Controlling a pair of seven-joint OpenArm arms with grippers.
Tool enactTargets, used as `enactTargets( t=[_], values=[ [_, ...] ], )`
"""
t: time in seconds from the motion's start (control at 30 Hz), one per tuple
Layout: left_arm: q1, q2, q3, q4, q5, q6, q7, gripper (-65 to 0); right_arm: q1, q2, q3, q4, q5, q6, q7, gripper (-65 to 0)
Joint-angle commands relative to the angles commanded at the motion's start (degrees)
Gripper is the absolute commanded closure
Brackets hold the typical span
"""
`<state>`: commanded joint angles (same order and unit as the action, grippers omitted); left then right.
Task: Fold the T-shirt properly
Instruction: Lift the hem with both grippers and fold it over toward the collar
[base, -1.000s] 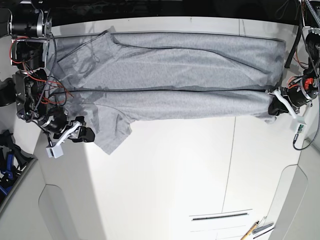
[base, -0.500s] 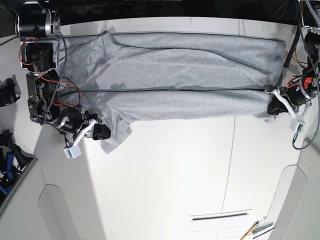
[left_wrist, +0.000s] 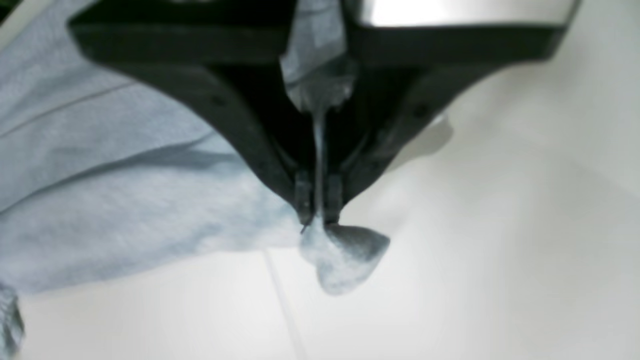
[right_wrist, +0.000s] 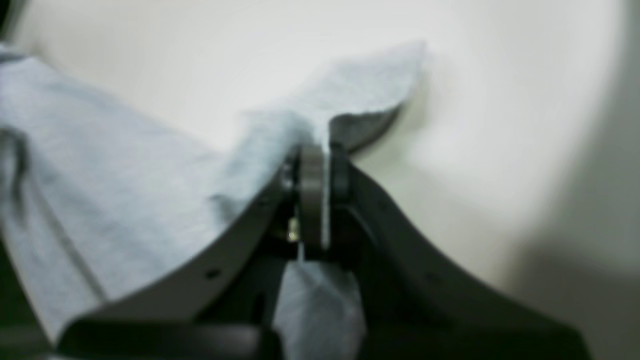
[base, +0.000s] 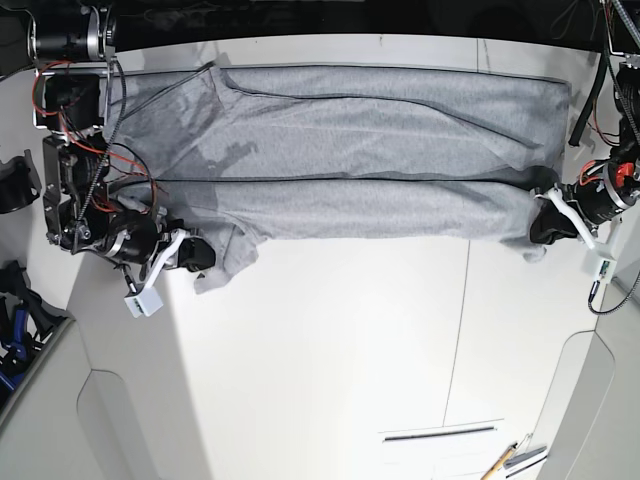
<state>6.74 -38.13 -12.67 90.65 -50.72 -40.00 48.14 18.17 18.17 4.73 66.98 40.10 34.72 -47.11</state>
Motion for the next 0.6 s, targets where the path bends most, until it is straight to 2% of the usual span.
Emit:
enactTargets(
  t=[0.07, 0.2, 0.4, 0.6],
  values=[
    [1.0, -0.1, -0.2, 1.7, -0.9, 0.0, 1.7, 0.0, -3.0, 1.4, 0.7, 5.9, 1.1, -0.02, -0.5, 0.0],
    [4.6, -0.2, -1.7, 3.5, -0.9, 0.0, 1.9, 0.0, -9.4, 3.5, 3.0, 15.6, 2.3, -0.02, -2.6, 0.0],
    [8.5, -0.2, -11.2, 4.3, -1.2, 0.0, 3.4, 0.0, -16.9, 5.1, 11.0, 23.6, 8.1, 0.0, -4.7, 0.0],
    [11.7, -0.1, -14.4, 4.3, -8.8, 0.0, 9.4, 0.0, -20.3, 5.2, 16.0, 25.6, 13.6, 0.07, -10.1, 0.0]
  ],
)
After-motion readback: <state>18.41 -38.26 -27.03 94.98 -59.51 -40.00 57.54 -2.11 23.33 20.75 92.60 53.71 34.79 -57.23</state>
